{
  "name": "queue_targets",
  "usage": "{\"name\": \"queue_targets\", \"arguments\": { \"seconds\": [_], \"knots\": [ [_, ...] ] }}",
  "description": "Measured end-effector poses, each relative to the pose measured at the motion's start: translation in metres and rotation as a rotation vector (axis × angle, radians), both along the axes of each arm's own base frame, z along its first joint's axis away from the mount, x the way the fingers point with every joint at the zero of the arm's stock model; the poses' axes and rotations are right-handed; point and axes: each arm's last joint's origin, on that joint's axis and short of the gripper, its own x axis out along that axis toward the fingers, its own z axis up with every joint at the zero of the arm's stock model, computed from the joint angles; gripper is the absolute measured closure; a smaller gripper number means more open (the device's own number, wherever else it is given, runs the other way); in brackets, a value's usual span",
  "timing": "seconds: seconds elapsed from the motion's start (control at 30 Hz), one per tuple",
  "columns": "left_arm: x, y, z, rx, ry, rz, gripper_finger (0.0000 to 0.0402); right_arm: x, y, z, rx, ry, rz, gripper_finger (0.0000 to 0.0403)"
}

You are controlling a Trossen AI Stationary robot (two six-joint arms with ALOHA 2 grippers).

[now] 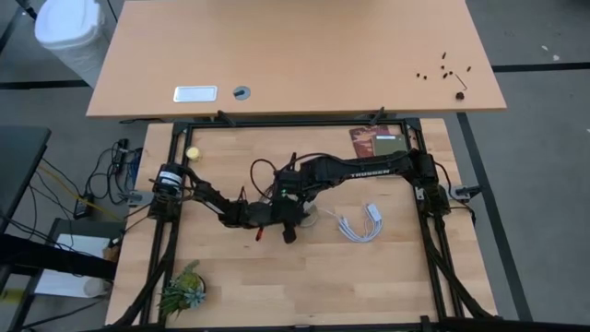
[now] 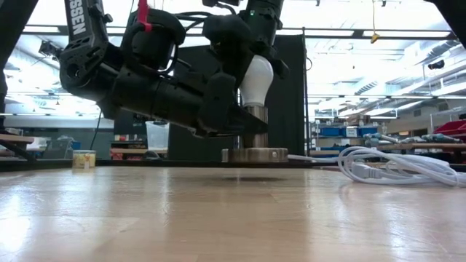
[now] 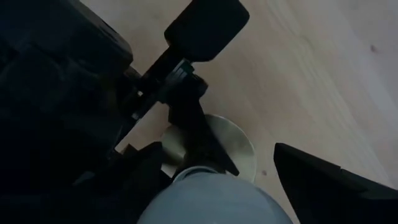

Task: Screw lightbulb
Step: Insert the lightbulb into the lamp

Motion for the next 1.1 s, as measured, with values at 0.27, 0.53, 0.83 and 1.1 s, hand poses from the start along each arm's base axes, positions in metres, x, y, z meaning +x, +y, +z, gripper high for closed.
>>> {"name": "queue_targets", "arguments": {
  "seconds": [0.27, 0.53, 0.83, 1.1],
  "knots": [
    [-0.001, 0.0, -0.002, 0.002, 0.018, -0.004, 0.021, 0.0, 0.004, 0.001, -0.008, -0.006, 0.026, 0.0062],
    [-0.001, 0.0, -0.002, 0.001, 0.017, -0.003, 0.021, -0.003, 0.01, 0.012, -0.034, -0.043, 0.043, 0.0064],
    [-0.004, 0.002, -0.003, 0.002, 0.01, 0.017, 0.021, -0.003, 0.012, 0.021, -0.042, -0.079, 0.063, 0.0066],
    [-0.004, 0.002, -0.003, 0.003, 0.014, 0.019, 0.021, -0.003, 0.012, 0.024, -0.05, -0.082, 0.071, 0.0066]
  ]
}}
